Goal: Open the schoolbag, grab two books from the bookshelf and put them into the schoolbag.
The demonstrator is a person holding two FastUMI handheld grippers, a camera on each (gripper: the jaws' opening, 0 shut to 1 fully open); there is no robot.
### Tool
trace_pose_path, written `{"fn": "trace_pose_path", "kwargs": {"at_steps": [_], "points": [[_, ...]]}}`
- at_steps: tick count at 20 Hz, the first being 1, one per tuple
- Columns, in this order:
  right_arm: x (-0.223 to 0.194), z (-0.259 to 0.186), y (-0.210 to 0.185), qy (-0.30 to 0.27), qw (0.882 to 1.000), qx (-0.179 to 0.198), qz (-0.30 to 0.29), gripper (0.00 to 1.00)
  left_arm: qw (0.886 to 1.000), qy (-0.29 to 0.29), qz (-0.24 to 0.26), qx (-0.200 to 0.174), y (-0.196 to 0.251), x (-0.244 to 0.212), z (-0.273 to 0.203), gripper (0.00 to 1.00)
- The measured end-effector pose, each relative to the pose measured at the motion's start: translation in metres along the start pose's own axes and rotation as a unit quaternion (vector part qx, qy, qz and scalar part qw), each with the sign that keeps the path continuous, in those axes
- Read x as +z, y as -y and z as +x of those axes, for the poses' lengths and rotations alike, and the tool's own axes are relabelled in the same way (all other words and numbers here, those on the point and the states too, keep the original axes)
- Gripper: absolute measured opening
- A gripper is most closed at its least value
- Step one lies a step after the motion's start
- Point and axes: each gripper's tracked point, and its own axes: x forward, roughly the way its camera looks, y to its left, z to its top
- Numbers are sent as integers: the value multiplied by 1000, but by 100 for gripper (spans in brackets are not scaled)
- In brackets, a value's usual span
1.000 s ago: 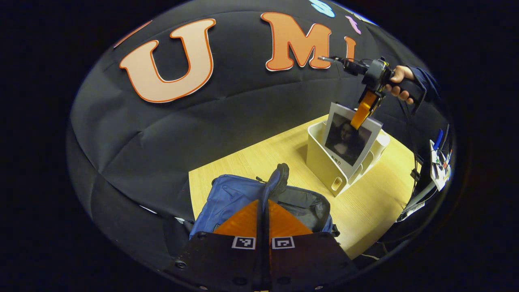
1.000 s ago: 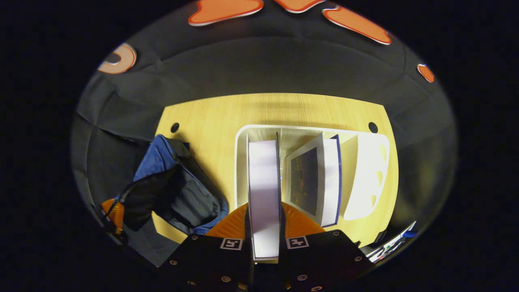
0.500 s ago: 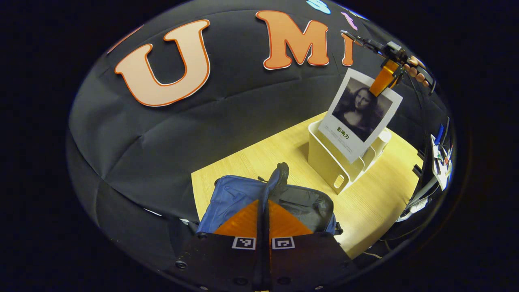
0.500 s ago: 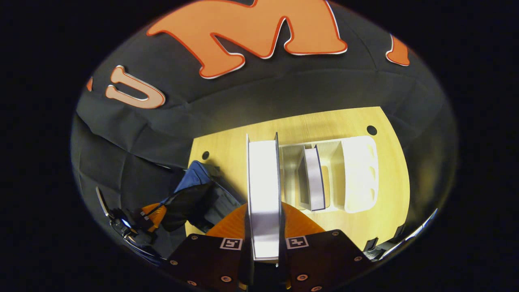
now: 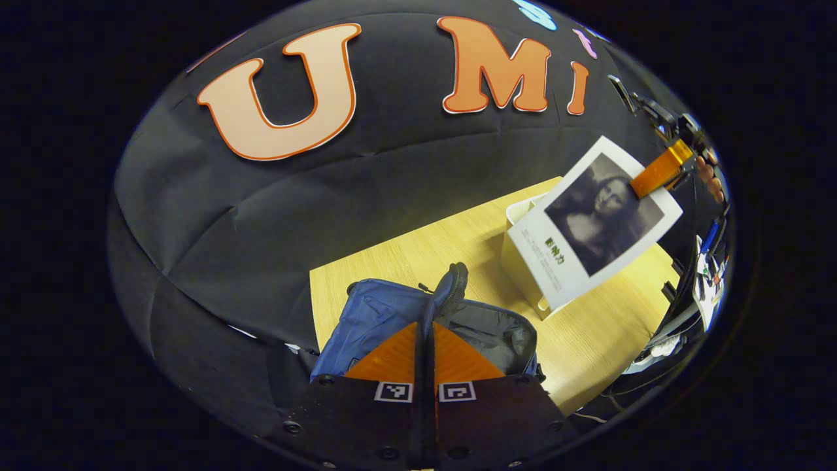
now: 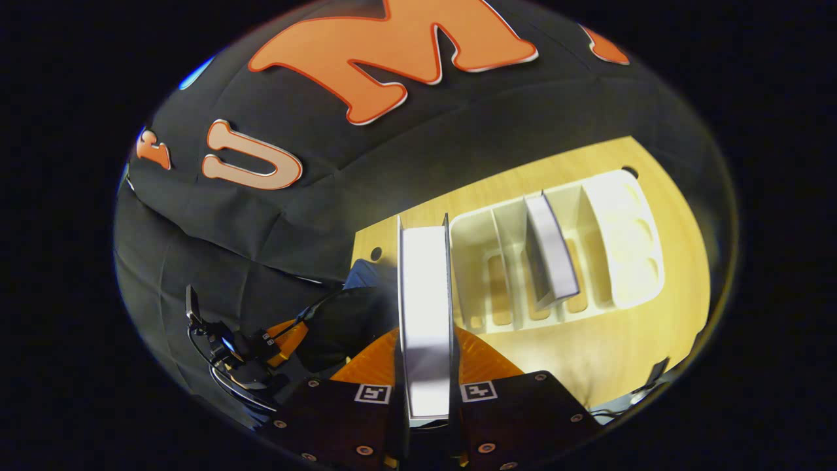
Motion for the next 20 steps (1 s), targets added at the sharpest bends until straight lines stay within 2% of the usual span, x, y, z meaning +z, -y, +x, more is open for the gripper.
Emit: {"fn": "trace_pose_path", "kwargs": {"at_steps": [5, 8, 14, 18, 20], "points": [[-40, 38, -11, -23, 997, 52, 45, 23, 1000, 2, -16, -3, 1, -1, 2, 0], [-62, 60, -24, -13, 995, 72, 72, 23, 1000, 2, -19, -6, 3, 0, 4, 0], [-118, 117, -36, -8, 983, 88, 160, 23, 1000, 5, -22, -18, 9, -1, 4, 0], [-133, 155, -51, 20, 980, 72, 185, 23, 1000, 8, -16, -21, 10, -4, 2, 0], [-139, 168, -60, 21, 979, 78, 186, 23, 1000, 10, -10, -26, 12, -6, -2, 0]]}}
